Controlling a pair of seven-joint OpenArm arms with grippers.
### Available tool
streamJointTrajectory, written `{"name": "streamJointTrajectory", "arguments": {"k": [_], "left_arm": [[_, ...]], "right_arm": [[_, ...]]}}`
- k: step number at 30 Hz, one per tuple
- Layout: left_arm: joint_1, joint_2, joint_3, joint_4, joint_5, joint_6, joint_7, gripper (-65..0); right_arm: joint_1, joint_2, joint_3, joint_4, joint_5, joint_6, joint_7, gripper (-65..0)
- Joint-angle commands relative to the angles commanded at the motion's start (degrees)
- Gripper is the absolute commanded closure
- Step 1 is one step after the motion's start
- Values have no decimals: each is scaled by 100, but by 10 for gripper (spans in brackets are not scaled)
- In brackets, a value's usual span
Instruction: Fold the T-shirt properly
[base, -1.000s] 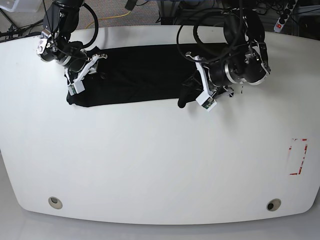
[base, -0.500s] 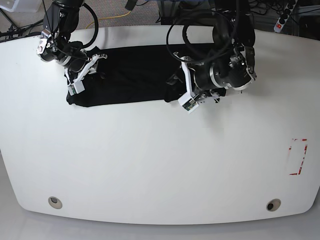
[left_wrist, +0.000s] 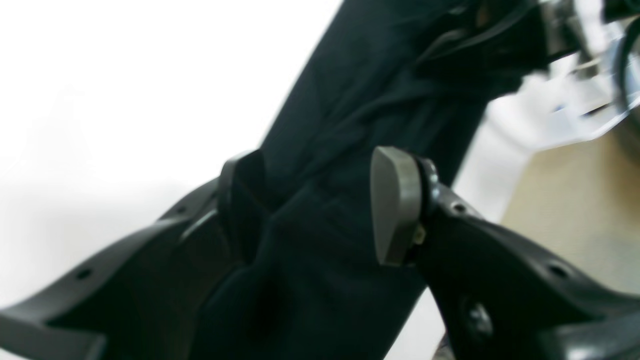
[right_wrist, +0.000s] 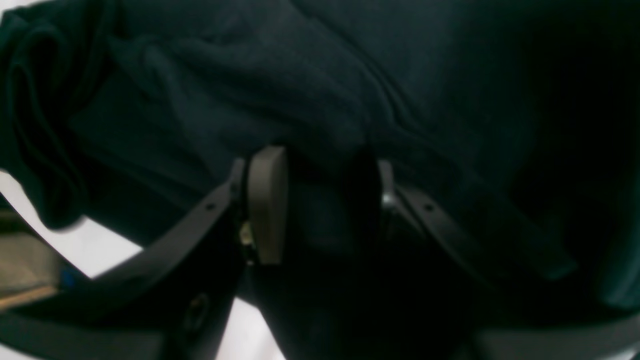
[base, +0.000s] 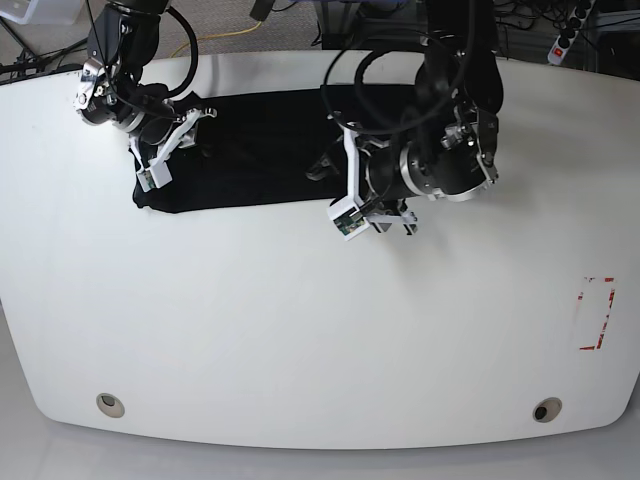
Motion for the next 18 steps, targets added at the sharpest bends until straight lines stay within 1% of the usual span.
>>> {"name": "streamJointTrajectory", "arguments": {"k": [2,4,5,6,7,8,9,10,12,15,17,18], "left_arm": [[149,-360,-229,-9,0,0,-9,-311],[387,-633,-466,-9,-18,0,-79,-311],[527,-782,-615,-9,-18,0,-211,-311],[589,-853,-677,-9,-18,0,-299,-311],[721,-1002,-756,-9,-18,0,-466,-310],[879,-1160,-809,-9,-18,0,-668,-303],[993,-1275,-844,-9,-18,0,-800,-289],[1081,-1371,-879,-18,-18,0,-923,-268],[1301,-1538,-897,-26,-18,0,-1257,-197],[1565,-1582,-897,-35,9,0,-1591,-104],[1662,-1582,-932,-114,9,0,-1714,-65],[1714,-1582,-1002,-193,9,0,-1741,-57]], "right_arm": [[0,-26,202,290,0,0,-70,-233],[18,-114,466,492,0,0,-299,-255],[105,-167,677,589,0,0,-431,-293],[158,-185,765,633,0,0,-492,-314],[229,-202,923,695,0,0,-598,-350],[299,-211,1099,765,0,0,-703,-387],[334,-211,1213,800,0,0,-765,-409],[360,-211,1327,809,0,0,-826,-430],[580,-185,1591,774,0,0,-985,-461],[791,-70,1952,536,0,0,-1169,-480],[941,44,2101,281,0,0,-1240,-479],[1037,105,2154,62,0,0,-1248,-479]]}}
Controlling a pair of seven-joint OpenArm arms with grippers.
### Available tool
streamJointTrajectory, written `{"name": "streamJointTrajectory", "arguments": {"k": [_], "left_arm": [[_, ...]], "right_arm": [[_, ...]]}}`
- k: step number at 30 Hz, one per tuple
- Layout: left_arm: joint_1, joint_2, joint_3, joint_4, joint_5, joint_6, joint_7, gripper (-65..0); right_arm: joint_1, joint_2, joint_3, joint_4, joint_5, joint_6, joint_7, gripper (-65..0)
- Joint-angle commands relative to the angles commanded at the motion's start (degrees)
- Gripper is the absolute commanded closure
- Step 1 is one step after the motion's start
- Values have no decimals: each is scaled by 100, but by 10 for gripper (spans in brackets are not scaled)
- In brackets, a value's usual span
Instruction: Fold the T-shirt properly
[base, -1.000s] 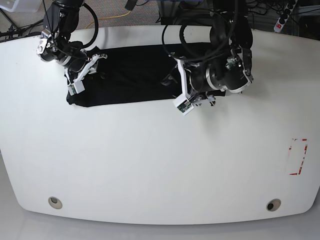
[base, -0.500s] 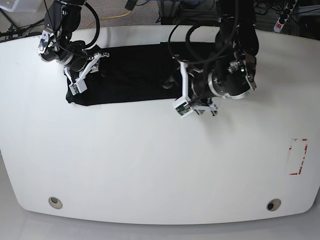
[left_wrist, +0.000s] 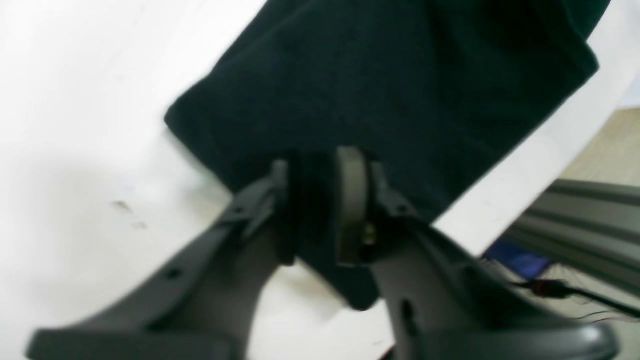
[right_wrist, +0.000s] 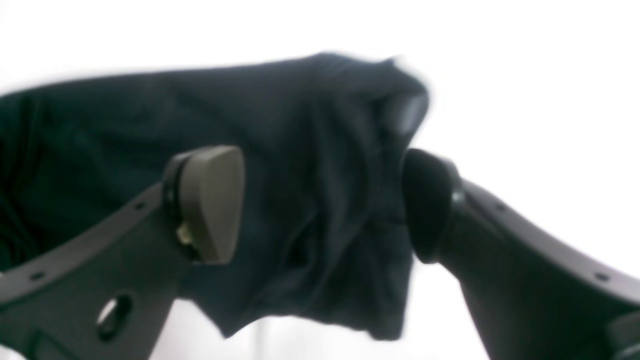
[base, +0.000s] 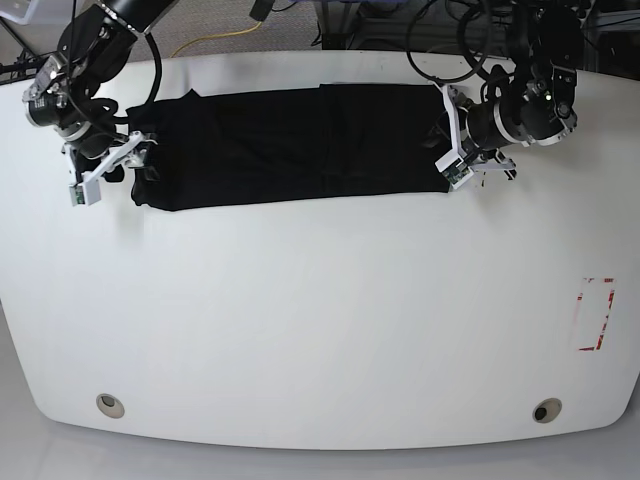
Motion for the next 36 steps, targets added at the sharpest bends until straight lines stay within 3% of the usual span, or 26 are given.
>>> {"name": "streamJointTrajectory", "arguments": {"k": [9,17,29,31,36], "left_arm": [[0,220,-659,-835,-9,0,-26,-50],[-114,176,-756,-1231,0,0,-527,-50],[-246,176,-765,-1688,0,0,-536,-53],[-246,176,-765,-1705,0,0,-536,-54],[-352,185,-756,-1714,9,0,-536,-56]], "right_arm": [[334,369,132,-1442,97,0,18,-480],[158,88,-185,-1600,466,0,35,-477],[-88,-475,-475,-923,431,0,26,-468],[-88,-475,-475,-923,431,0,35,-384],[-79,-448,-484,-862,422,0,123,0]]}}
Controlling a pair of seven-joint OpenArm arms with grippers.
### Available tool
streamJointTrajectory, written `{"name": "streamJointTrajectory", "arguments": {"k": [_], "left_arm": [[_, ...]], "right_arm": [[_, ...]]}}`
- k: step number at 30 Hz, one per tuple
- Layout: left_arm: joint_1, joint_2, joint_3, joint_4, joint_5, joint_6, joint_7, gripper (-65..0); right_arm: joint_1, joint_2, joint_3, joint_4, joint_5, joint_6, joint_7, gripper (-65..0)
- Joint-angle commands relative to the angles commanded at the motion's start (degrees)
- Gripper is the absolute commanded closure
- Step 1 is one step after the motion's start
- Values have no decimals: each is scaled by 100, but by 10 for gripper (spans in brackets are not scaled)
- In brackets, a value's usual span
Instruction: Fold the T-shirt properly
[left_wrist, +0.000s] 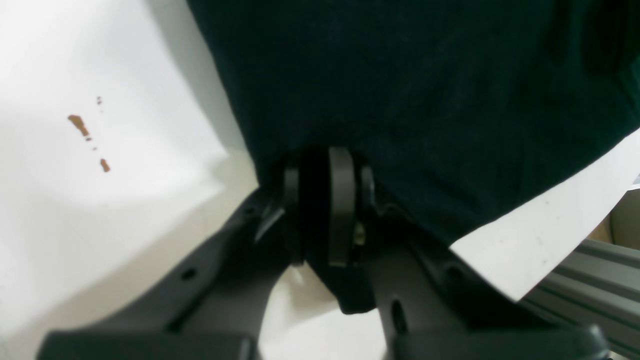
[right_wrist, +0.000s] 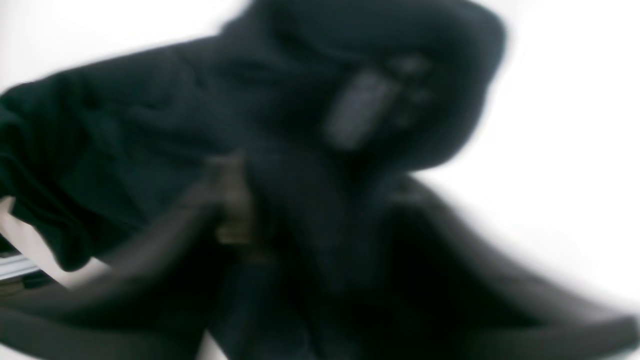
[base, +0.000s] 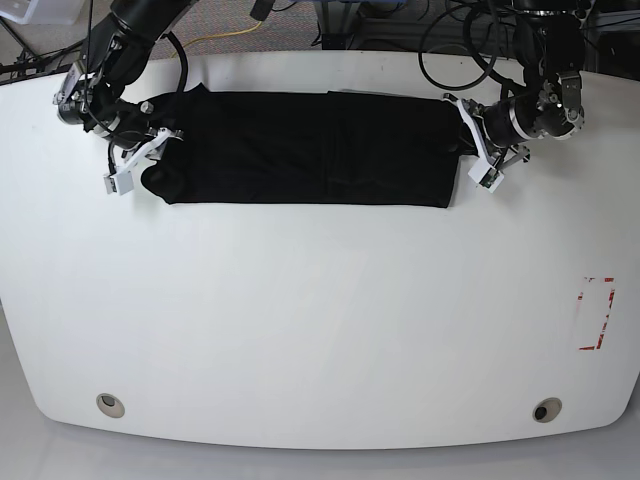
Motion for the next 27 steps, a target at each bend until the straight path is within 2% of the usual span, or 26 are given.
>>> {"name": "streamJointTrajectory", "arguments": {"k": [4,7,12,16,19,24,27], "left_arm": [[-176,44,18,-9,0,0,0,-57],[-413,44,308,-237,-9,0,0,-74],[-905,105,563,-862,-18,0,-18,-75],[-1240,360,571,-1222,-9,0,-18,-76],[-1345,378,589,-1407,-9,0,-18,-81],[-1415,387,967,-1530,-9,0,-18,-81],[-1380,387,1055,-1503,-9,0,-18,-81]], "right_arm": [[-53,-18,0,440,35,0,0,0],[-167,-88,0,879,62,0,-53,0],[-273,-475,9,1609,123,0,-325,0],[-466,-721,-35,1793,1046,0,-369,0],[-492,-774,-396,1802,1345,0,-360,0],[-413,-1196,-756,2013,1530,0,-360,0],[-220,-1327,-1116,1996,1530,0,-360,0]]}}
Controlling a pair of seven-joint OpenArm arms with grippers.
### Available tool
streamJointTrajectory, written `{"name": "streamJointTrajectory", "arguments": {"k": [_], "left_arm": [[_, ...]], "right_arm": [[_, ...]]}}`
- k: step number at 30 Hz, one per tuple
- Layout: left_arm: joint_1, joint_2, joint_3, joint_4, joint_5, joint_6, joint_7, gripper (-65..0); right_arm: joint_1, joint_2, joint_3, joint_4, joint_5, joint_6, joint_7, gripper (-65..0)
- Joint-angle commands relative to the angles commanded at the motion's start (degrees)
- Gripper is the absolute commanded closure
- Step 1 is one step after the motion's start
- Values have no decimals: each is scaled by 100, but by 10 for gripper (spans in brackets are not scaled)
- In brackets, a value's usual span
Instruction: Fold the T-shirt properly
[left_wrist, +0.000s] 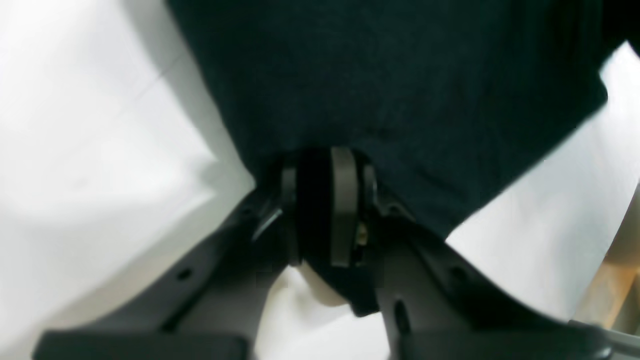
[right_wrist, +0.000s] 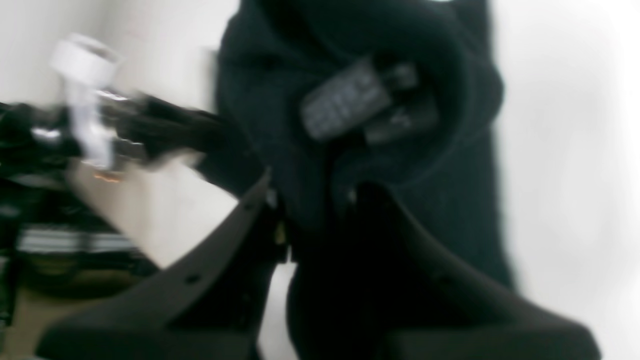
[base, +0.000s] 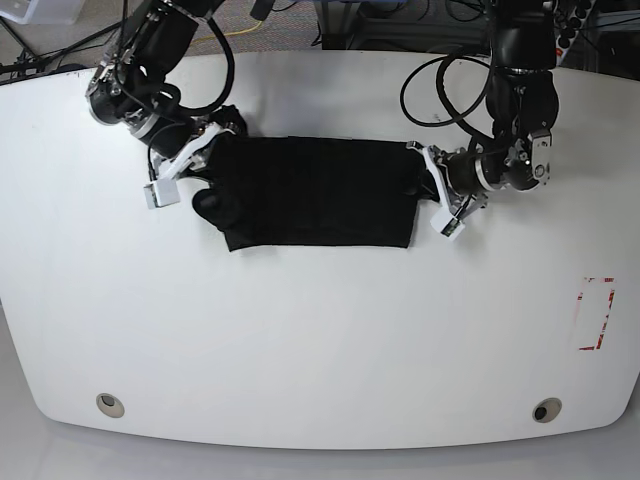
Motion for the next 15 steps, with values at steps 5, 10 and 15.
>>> {"name": "streamJointTrajectory", "arguments": {"k": [5,10,15], "left_arm": [[35,-9,0,0,0,0,0,-81],[176,-44,-26,105,-9,0,0,-81],[211,-44,-26,404,-9,0,0,-81]], "right_arm": [[352,-60,-668,-299,-18,0,211,0],[642,-60,-1073,-1354,0,0,703,0],[879,35,-1336,-2066,-18,0,1073,0]]}}
